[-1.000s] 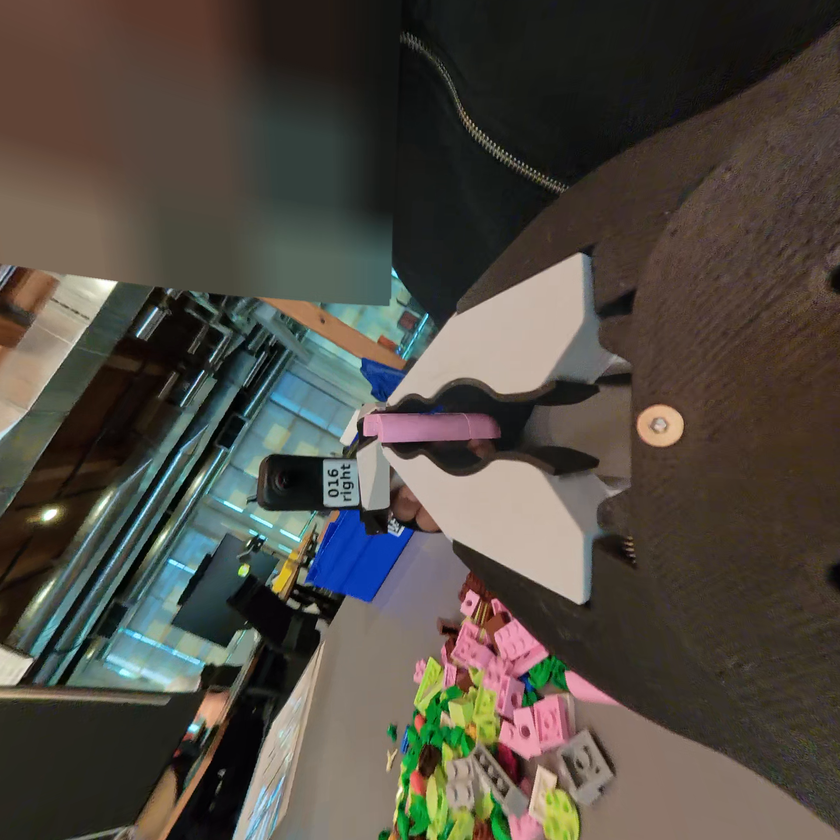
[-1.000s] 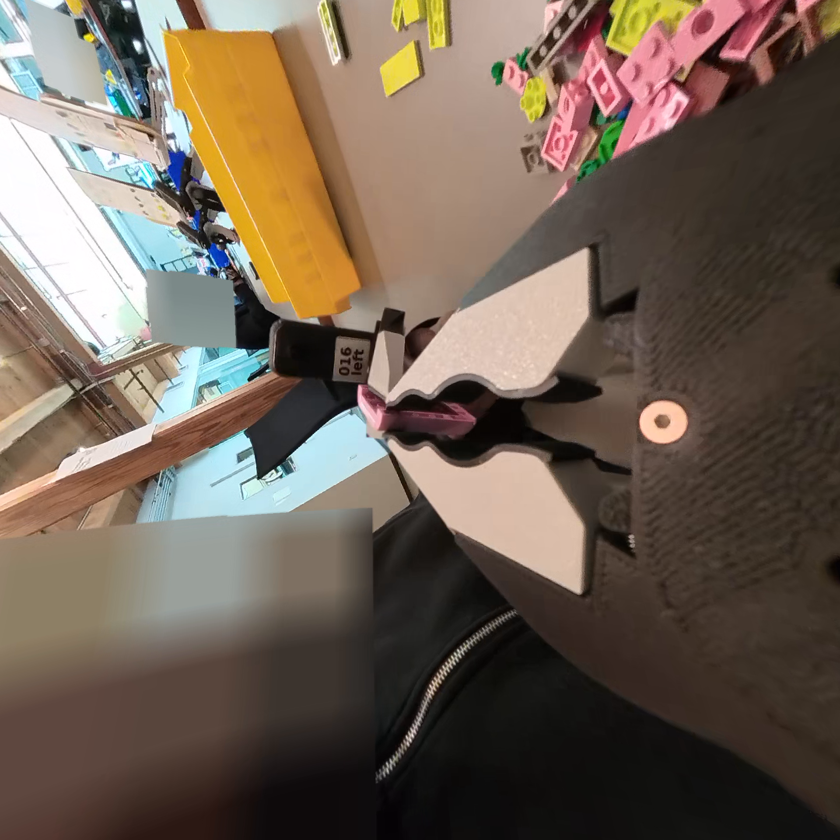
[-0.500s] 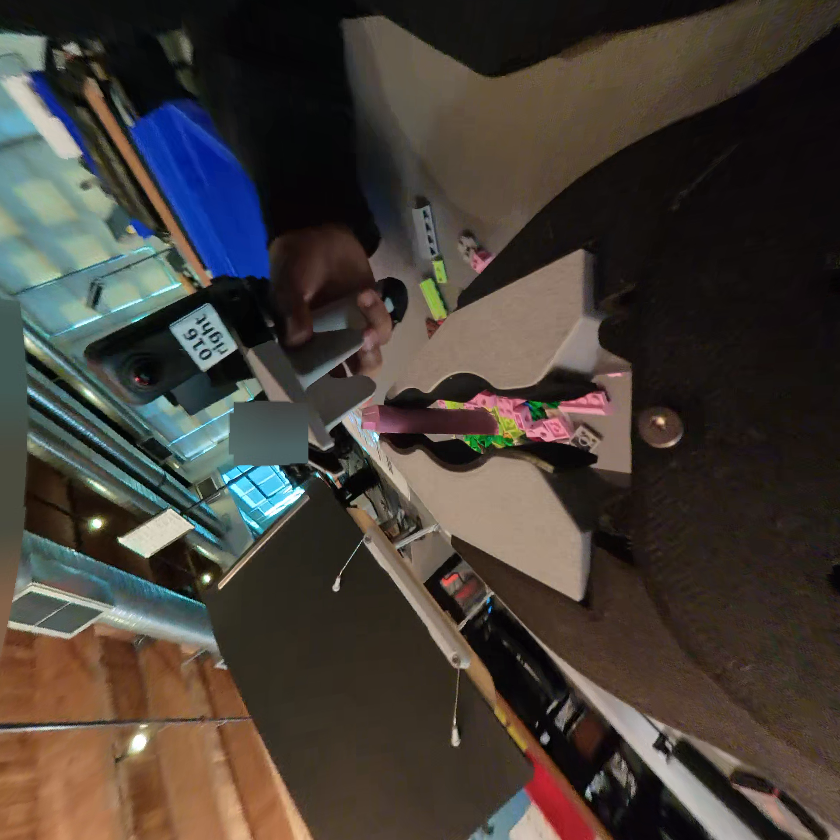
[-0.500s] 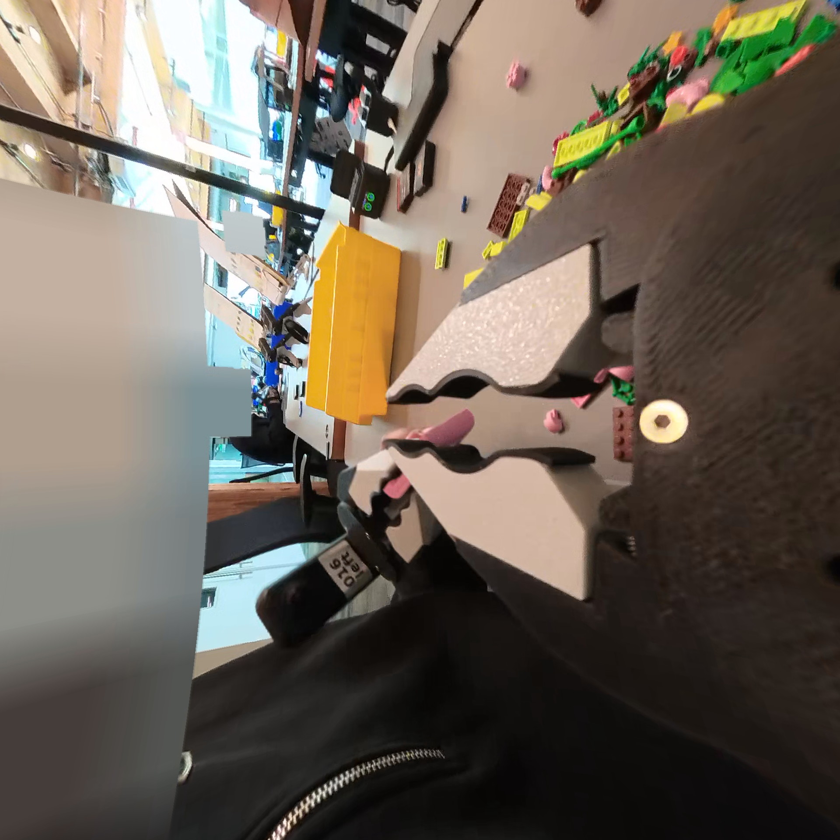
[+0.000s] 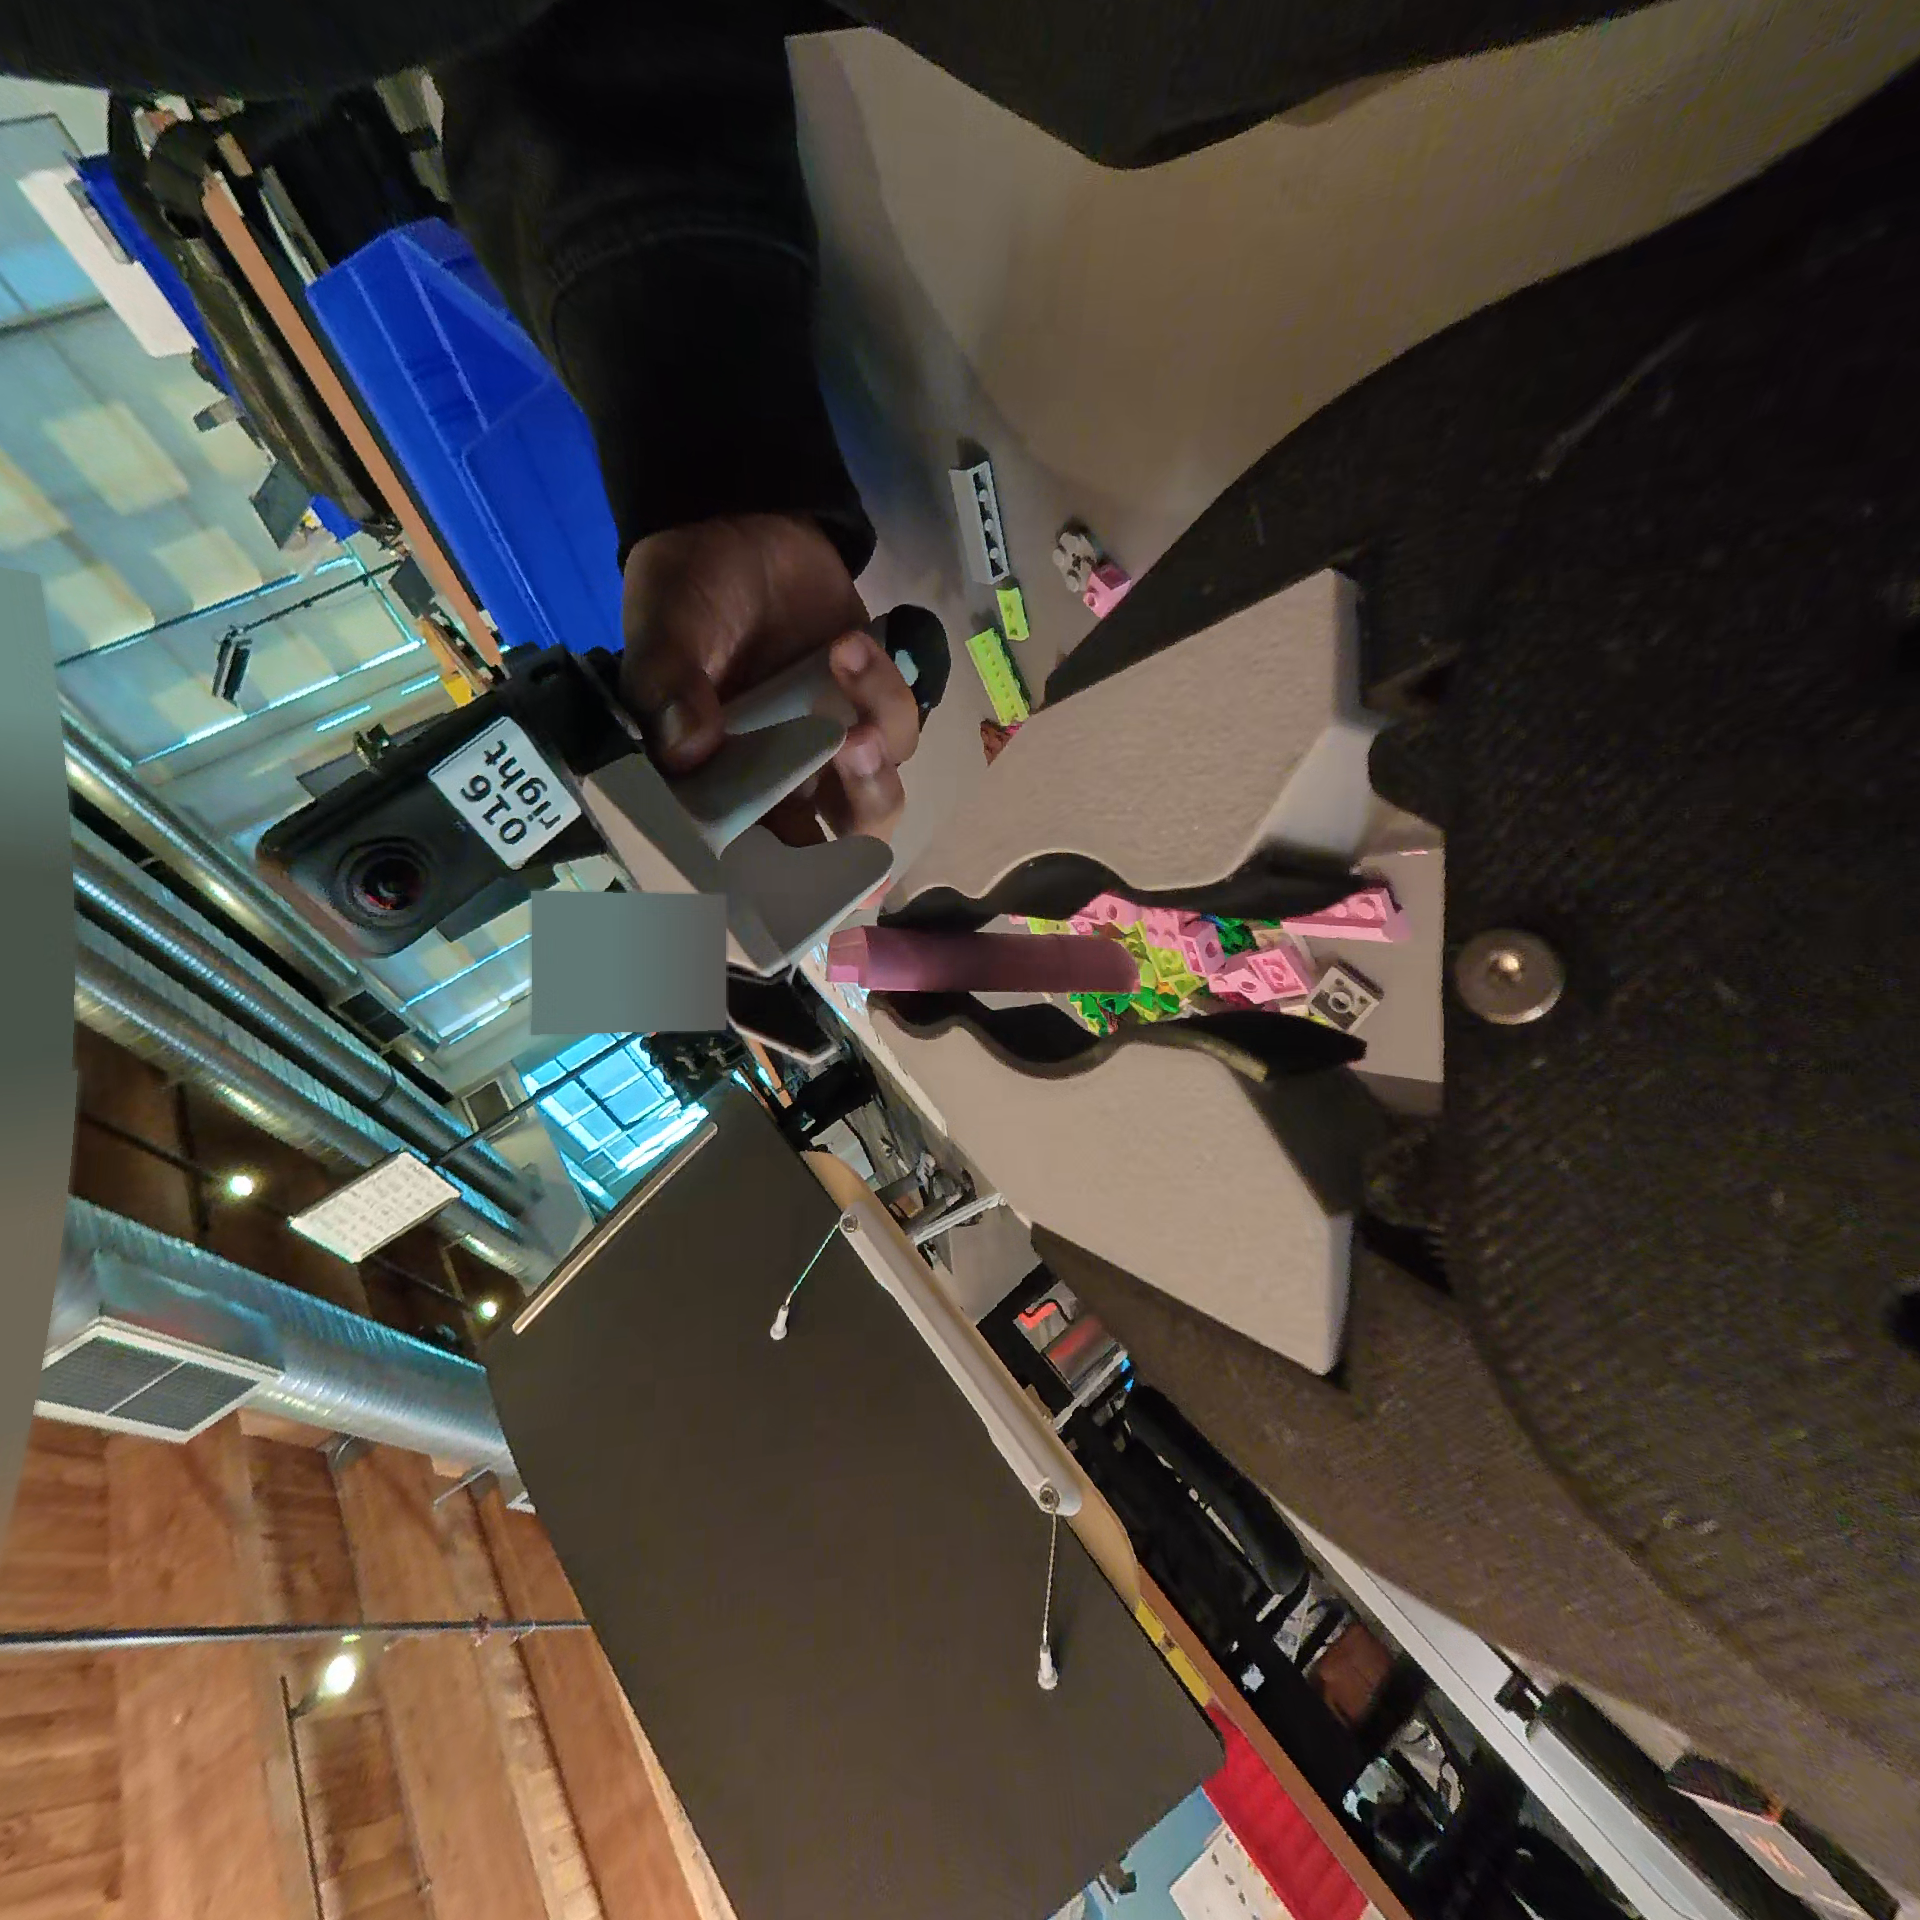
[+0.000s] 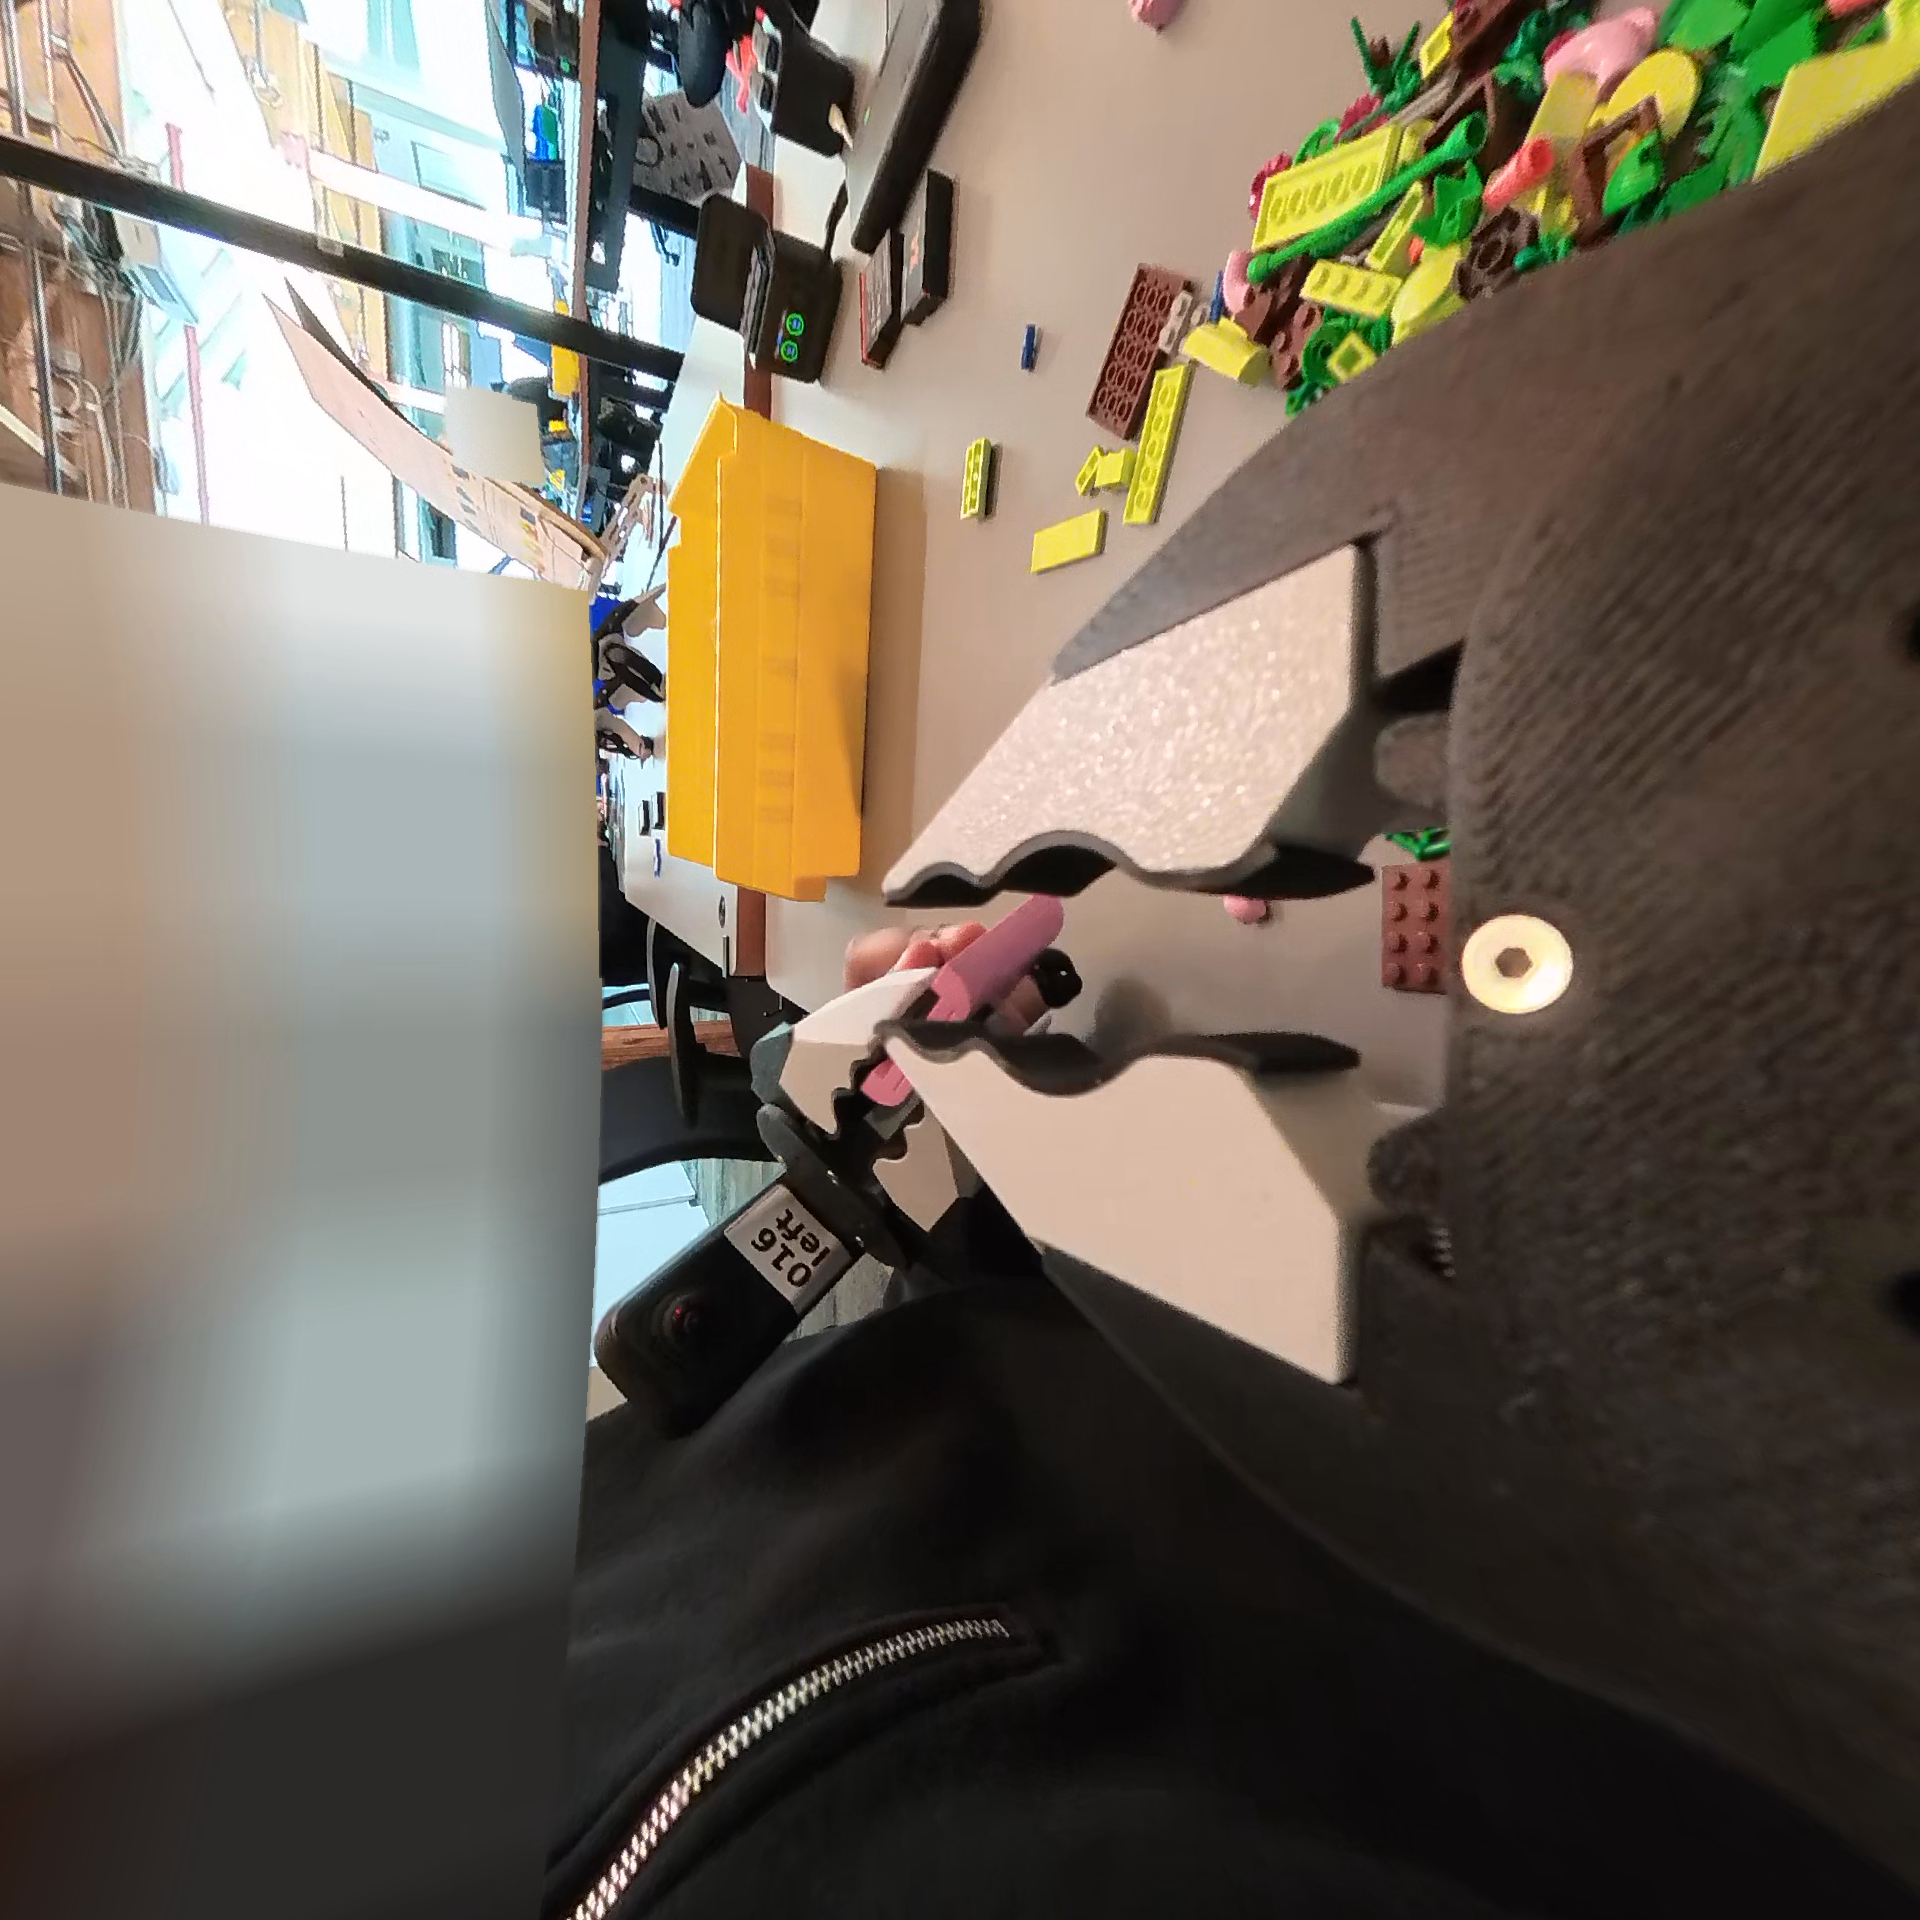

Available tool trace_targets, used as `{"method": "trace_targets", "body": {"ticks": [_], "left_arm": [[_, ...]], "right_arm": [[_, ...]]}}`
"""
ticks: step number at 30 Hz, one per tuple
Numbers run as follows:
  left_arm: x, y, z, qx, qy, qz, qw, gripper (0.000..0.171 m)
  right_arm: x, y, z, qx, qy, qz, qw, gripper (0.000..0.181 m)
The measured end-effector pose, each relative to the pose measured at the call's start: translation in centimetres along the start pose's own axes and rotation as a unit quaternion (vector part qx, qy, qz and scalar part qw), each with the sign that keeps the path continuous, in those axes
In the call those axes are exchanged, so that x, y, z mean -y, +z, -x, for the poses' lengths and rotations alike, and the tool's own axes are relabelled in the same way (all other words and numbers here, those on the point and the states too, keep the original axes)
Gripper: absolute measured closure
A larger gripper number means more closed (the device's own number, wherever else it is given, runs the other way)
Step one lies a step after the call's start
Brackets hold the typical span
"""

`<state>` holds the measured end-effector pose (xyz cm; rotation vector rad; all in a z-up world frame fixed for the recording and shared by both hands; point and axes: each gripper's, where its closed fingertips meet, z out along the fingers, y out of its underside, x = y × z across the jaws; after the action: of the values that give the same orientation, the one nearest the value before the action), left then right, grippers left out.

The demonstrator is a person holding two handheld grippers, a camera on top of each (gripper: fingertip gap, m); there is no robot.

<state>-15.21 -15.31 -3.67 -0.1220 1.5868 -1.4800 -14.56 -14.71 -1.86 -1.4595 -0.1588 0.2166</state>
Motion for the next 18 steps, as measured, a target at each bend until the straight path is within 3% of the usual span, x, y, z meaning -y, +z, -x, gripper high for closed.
{"method": "trace_targets", "body": {"ticks": [18], "left_arm": [[0.3, -0.2, 0.3, -0.031, -0.09, -0.026, 0.995, 0.165]], "right_arm": [[-1.3, 0.7, 0.5, 0.008, -0.015, 0.035, 0.999, 0.164]]}}
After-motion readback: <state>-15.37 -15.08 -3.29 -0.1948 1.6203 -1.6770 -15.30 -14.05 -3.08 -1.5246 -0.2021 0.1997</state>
